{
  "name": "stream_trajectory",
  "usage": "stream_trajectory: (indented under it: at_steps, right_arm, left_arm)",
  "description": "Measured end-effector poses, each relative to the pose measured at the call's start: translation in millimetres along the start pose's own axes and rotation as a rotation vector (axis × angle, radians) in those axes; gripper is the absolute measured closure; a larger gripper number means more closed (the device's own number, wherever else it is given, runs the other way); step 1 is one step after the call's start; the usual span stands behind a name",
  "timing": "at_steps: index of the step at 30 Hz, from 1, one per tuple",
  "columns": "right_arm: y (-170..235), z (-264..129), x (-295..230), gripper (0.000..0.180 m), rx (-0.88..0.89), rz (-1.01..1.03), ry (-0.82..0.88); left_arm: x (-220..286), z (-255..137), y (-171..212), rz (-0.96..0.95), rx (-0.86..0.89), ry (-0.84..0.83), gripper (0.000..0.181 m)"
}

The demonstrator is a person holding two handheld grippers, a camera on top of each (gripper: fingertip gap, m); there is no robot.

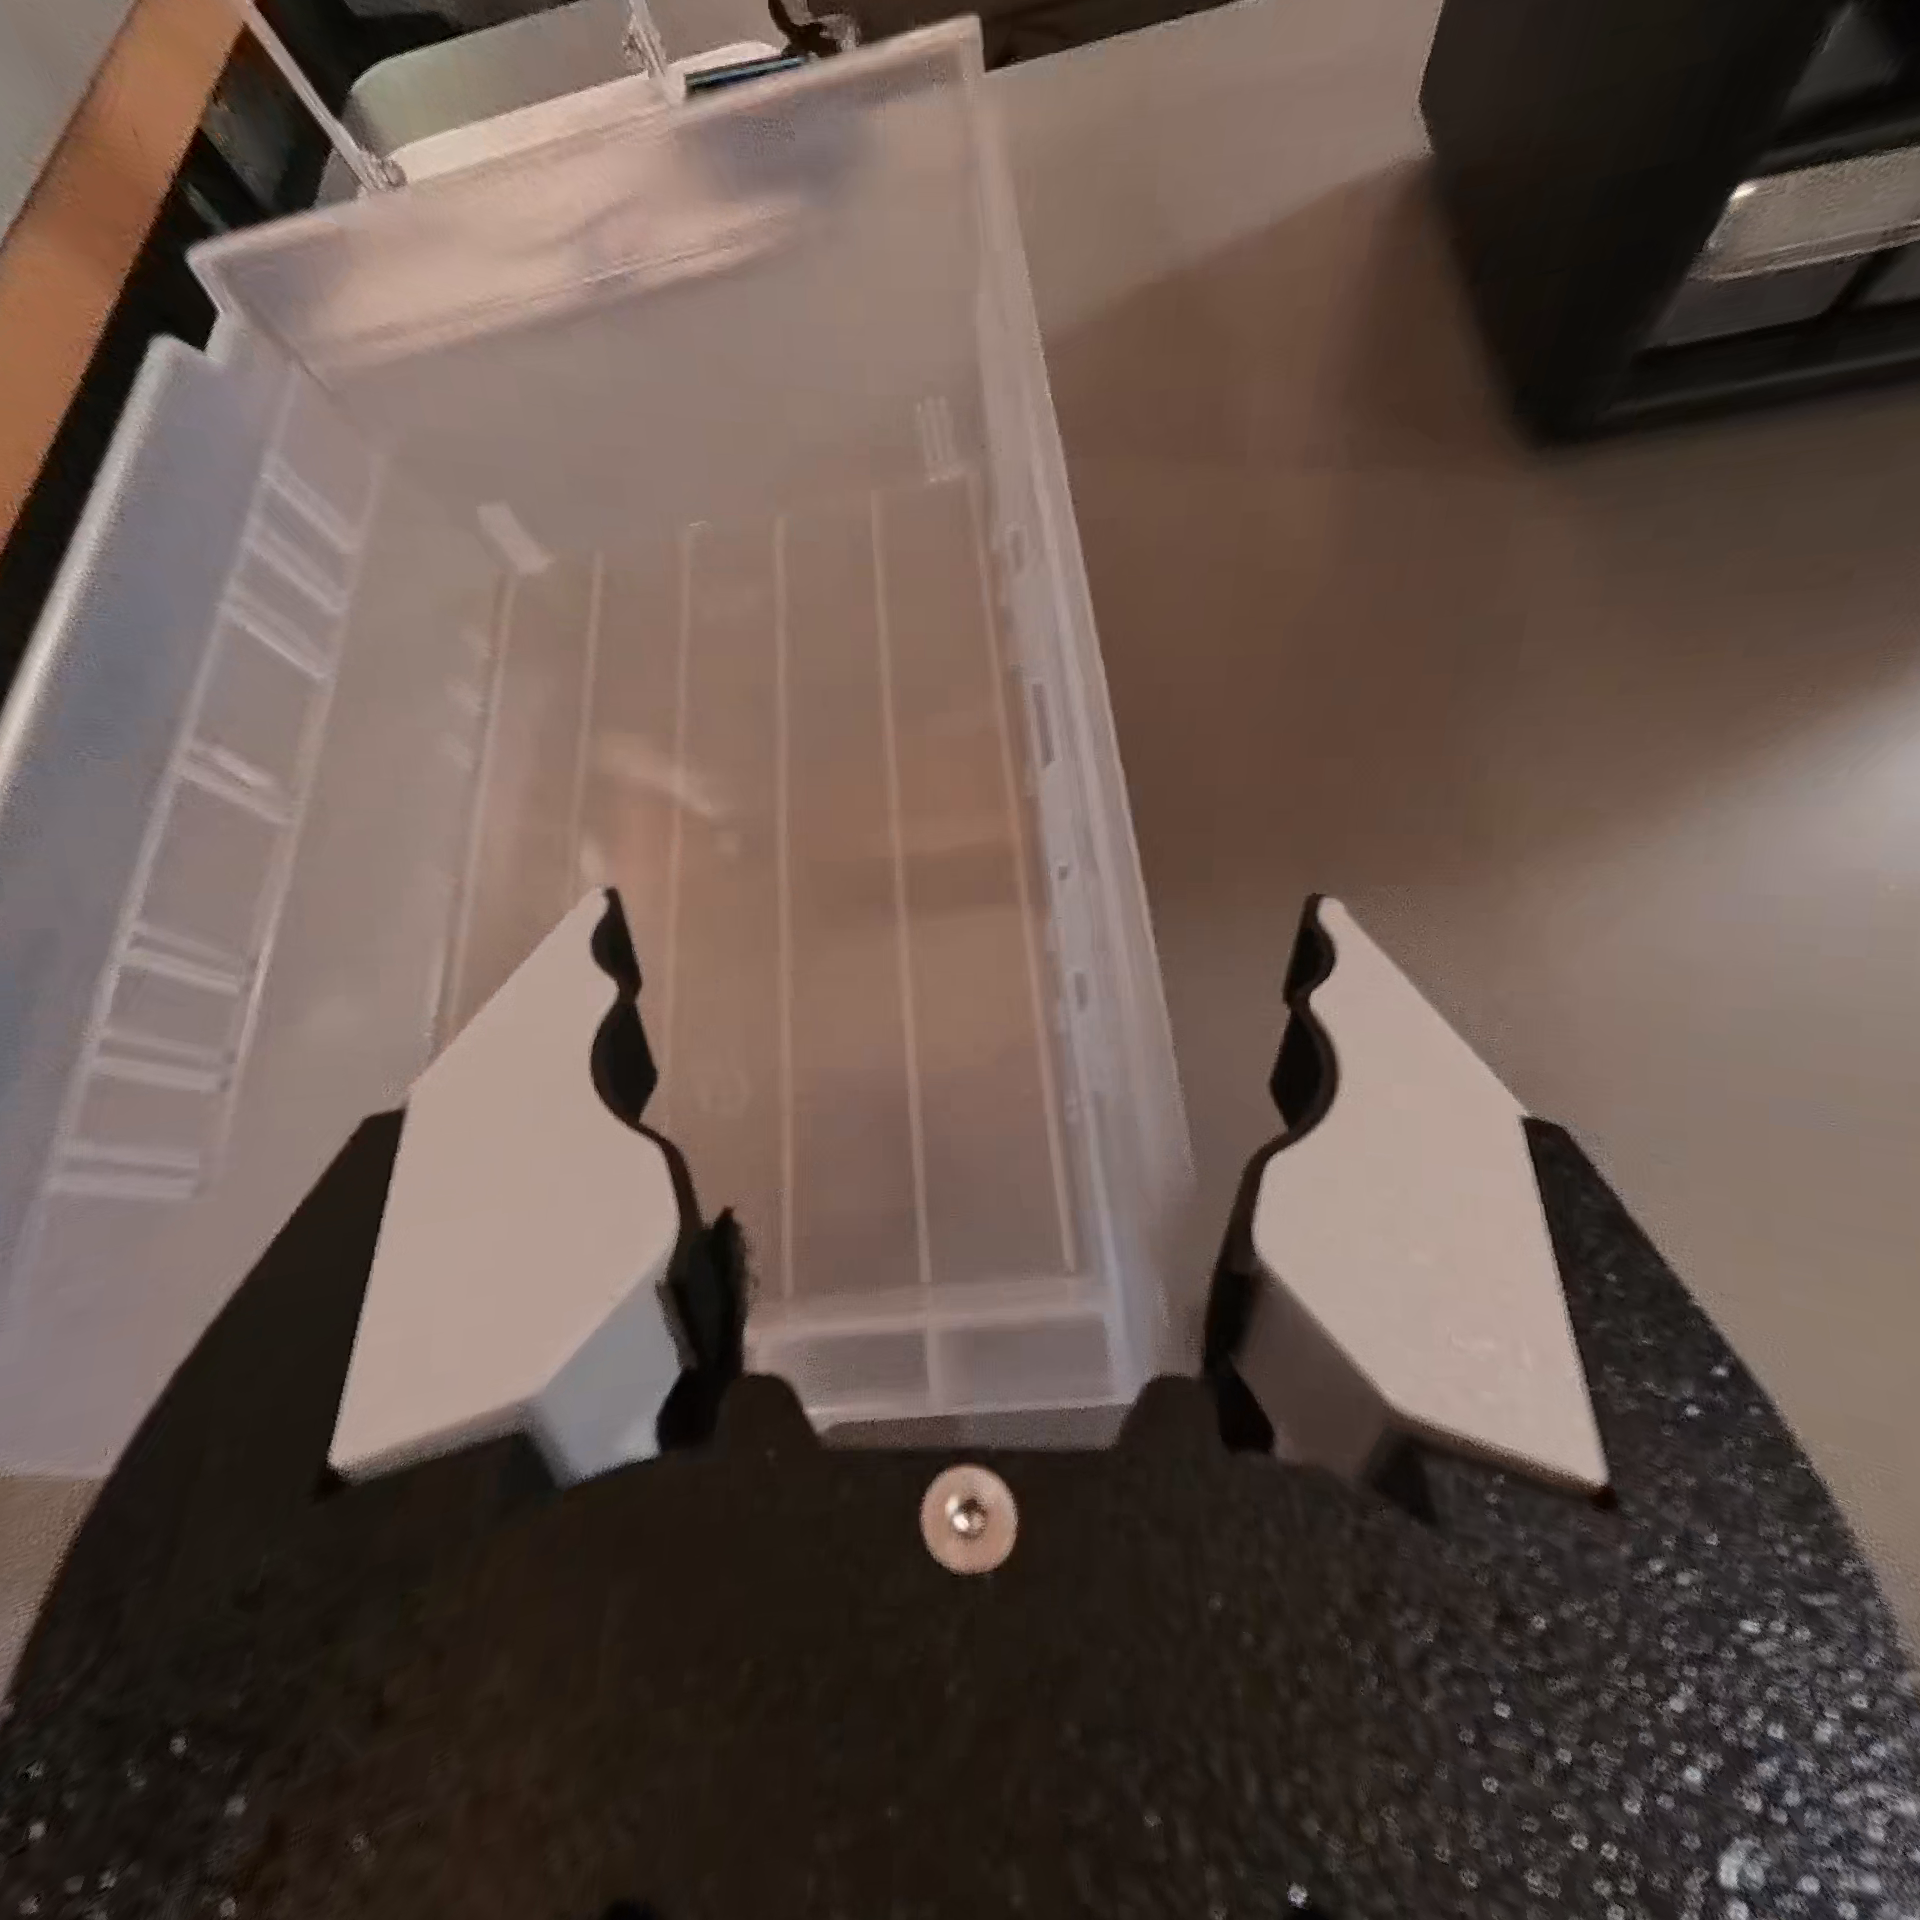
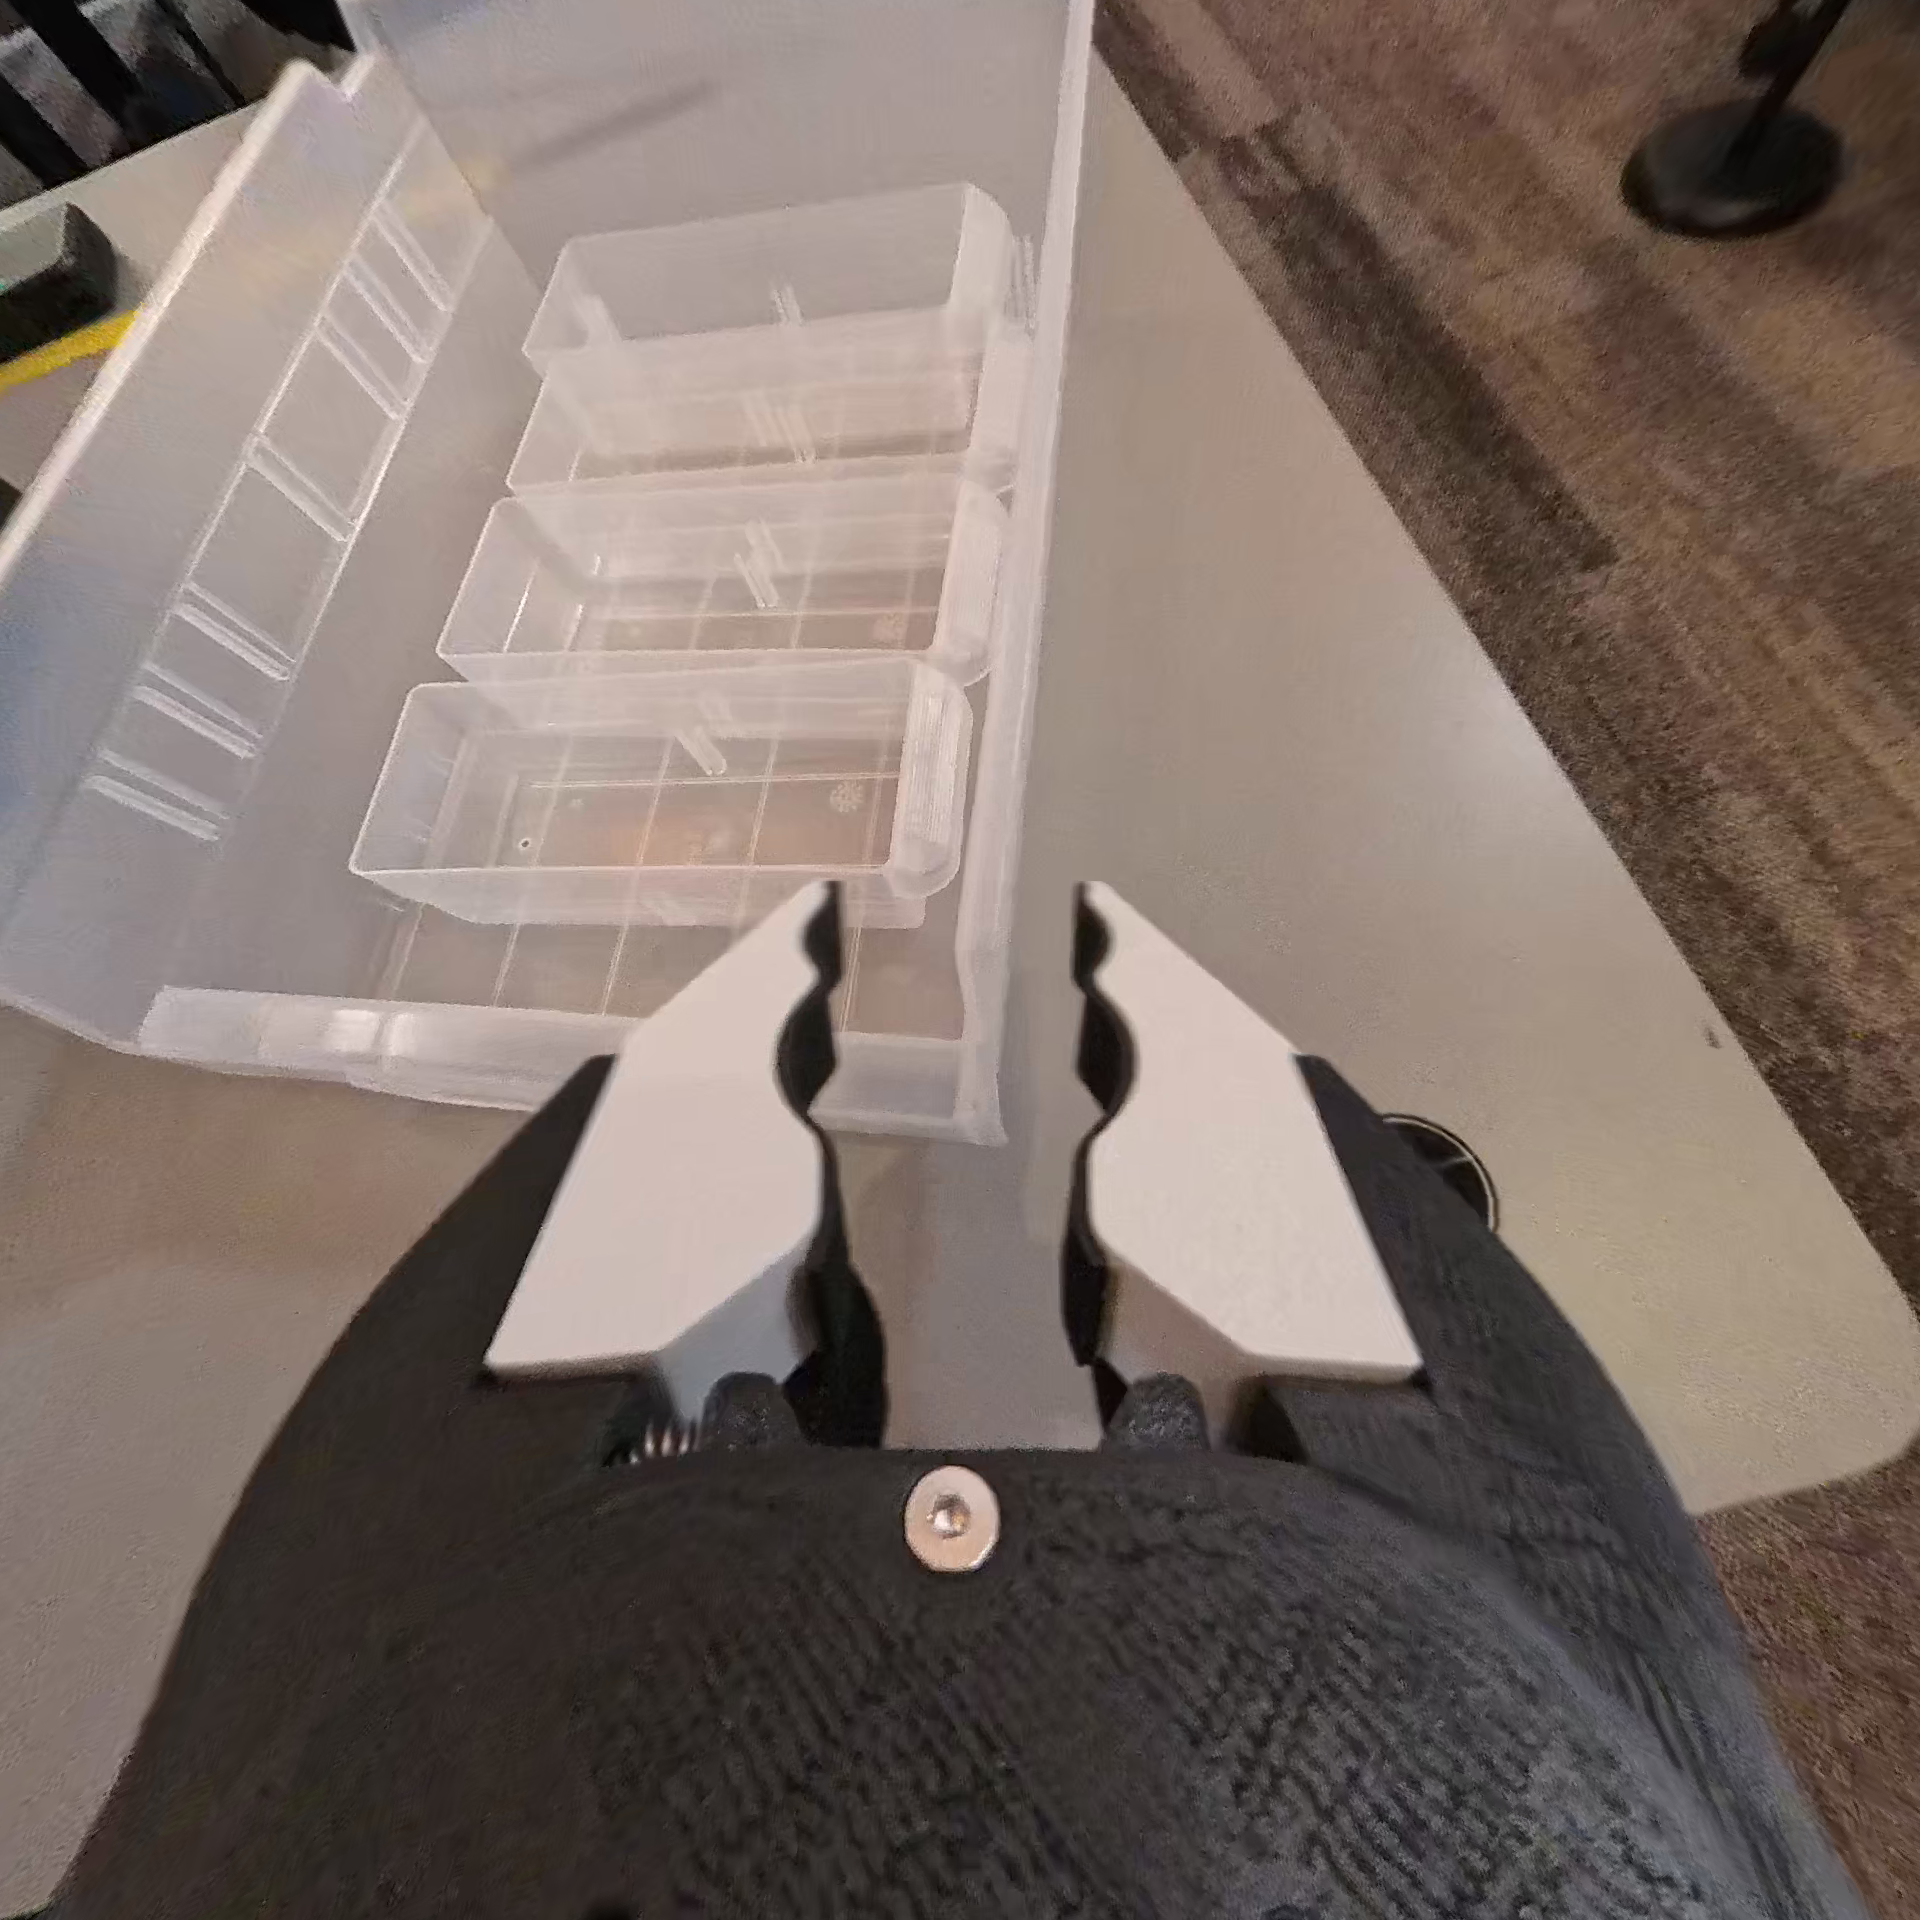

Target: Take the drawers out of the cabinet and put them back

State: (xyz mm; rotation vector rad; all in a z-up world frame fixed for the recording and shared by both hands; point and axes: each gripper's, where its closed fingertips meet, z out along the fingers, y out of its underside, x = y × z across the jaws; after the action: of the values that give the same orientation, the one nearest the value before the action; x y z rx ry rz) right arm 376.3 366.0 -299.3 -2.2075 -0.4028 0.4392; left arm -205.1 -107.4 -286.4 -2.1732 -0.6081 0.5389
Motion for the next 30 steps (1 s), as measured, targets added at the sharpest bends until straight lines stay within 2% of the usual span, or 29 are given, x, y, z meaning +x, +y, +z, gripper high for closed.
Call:
stream_trajectory:
  at_steps: [1, 3, 7, 10, 14, 16, 22, 30]
  right_arm:
    - [1.7, 0.7, -0.7, 0.159, -0.004, -0.010, -0.017]
    - [6.6, 0.2, 5.4, 0.176, -0.013, -0.056, -0.012]
    - [10.8, -3.5, 4.9, 0.174, -0.012, -0.096, -0.074]
    - [15.1, -7.6, 6.2, 0.174, -0.079, -0.213, -0.111]
    - [15.8, -12.5, 19.6, 0.173, -0.143, -0.337, -0.213]
    - [15.0, -13.2, 29.3, 0.174, -0.158, -0.378, -0.274]
    - [13.9, -15.6, 37.8, 0.174, -0.153, -0.487, -0.484]
    - [13.2, -8.8, 7.3, 0.176, -0.218, -0.626, -0.762]
  left_arm:
    - [3.2, 0.1, 0.0, -0.022, 0.012, 0.027, 0.068]
    - [11.9, -0.5, 1.7, -0.051, 0.011, 0.100, 0.089]
    - [14.3, -2.9, 14.9, 0.017, -0.046, 0.135, 0.129]
    - [10.6, -3.5, 29.5, 0.115, -0.095, 0.105, 0.140]
    - [0.3, -3.1, 34.1, 0.231, -0.076, 0.007, 0.156]
    - [-1.1, -3.5, 30.3, 0.238, -0.041, -0.010, 0.171]
    - [0.8, -3.4, 28.5, 0.242, -0.023, 0.008, 0.175]
    - [0.9, -10.1, 27.3, 0.236, -0.002, -0.005, 0.177]
